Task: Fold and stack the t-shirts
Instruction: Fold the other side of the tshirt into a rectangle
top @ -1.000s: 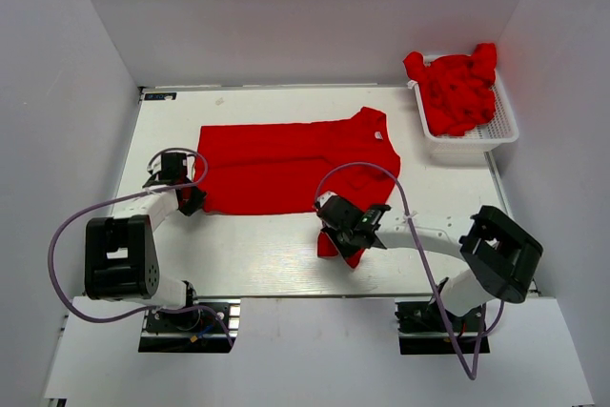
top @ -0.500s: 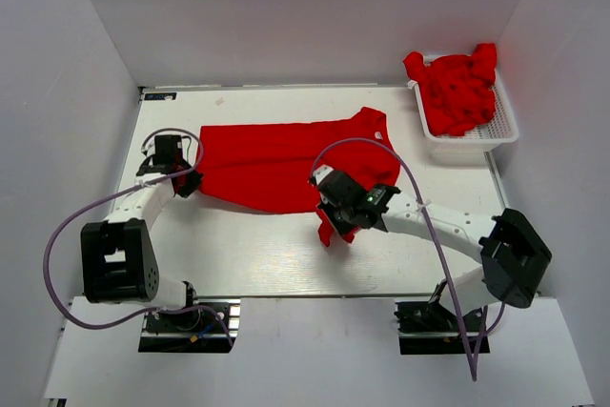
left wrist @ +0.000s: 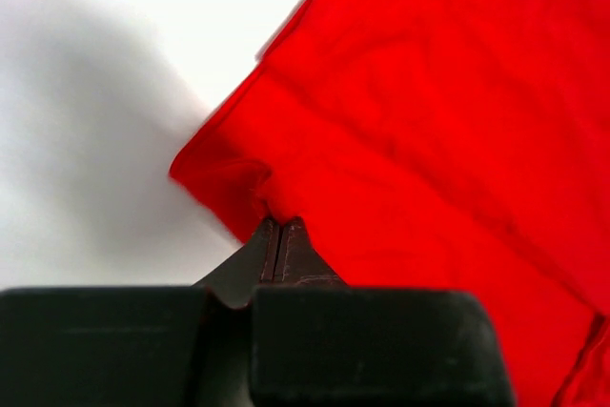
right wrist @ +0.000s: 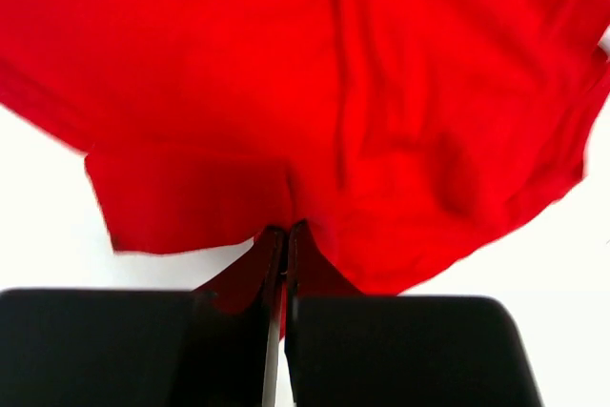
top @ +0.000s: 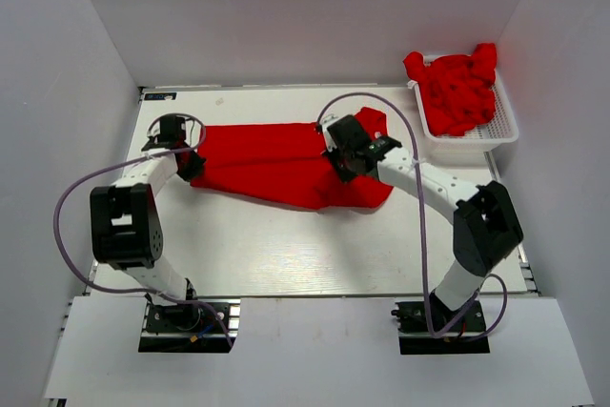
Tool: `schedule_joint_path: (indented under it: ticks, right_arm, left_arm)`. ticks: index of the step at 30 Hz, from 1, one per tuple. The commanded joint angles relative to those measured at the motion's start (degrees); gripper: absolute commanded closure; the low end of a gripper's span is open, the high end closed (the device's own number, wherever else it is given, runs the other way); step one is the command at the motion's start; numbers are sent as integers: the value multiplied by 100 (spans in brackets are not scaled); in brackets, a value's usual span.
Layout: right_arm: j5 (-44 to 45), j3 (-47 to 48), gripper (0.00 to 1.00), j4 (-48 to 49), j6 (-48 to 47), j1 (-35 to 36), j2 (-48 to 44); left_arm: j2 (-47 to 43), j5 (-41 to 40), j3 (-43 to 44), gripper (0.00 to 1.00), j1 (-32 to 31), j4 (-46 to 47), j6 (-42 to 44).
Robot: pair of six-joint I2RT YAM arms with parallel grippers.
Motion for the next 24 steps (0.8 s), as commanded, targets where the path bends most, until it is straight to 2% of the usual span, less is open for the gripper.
schedule_joint_path:
  ticks: [1, 11, 24]
  right_arm:
    - [-411, 654, 100, 3, -583, -273, 233]
    - [-623, 1674, 100, 179, -1137, -985, 954]
    - [-966, 2553, 100, 29, -1375, -1601, 1499]
  left_arm:
    - [282, 128, 481, 100, 16, -53, 65]
    - [968, 128, 1185, 100, 16, -229, 65]
    - [1084, -39, 1633, 100, 69, -396, 118]
